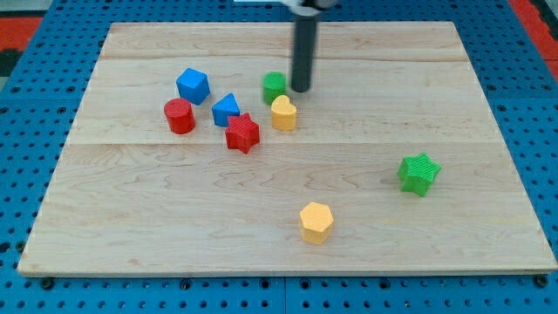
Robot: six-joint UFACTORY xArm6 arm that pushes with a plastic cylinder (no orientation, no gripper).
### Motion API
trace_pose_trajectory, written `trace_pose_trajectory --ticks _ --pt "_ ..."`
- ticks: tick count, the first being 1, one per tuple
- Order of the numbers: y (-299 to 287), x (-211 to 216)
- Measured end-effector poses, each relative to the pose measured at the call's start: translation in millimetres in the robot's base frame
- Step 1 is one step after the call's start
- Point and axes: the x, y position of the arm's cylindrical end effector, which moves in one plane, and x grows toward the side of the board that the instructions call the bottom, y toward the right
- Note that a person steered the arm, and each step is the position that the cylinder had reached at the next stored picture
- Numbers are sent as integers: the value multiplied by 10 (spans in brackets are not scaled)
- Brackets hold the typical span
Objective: Push the green star right beside the red star
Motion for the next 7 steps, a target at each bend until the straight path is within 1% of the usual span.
trace_pose_trajectory --ticks 1,2,3,4,5,6,7 --pt "538 -38" --pt "1950 134" --pt "2688 789" --pt "2505 1423" --pt "1900 1617" --pt "1507 1725" --pt "2145 2174"
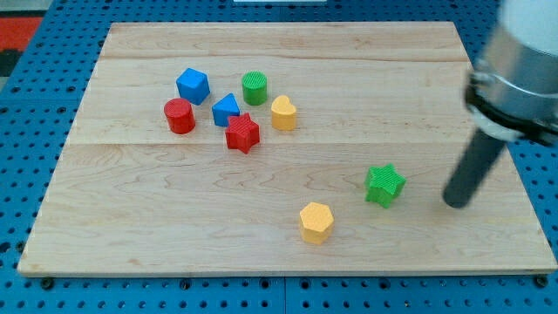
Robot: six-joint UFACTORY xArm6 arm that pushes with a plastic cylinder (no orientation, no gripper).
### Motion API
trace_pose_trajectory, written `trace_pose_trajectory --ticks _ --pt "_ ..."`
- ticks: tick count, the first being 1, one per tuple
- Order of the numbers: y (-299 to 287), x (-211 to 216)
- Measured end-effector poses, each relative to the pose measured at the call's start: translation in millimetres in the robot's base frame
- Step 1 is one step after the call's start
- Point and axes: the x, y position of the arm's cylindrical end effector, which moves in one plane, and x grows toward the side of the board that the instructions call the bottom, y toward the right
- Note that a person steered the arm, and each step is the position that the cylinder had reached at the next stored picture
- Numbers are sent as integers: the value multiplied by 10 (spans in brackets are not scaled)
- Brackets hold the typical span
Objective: Push the green star right beside the red star
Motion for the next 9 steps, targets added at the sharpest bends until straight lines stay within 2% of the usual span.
trace_pose_trajectory --ticks 3,4,5,6,7,8,9 --pt "-1873 -594" --pt "-1816 -255" --pt "-2252 -354" --pt "-2146 -641" --pt "-1834 -728" --pt "-1557 -575" --pt "-1077 -33"
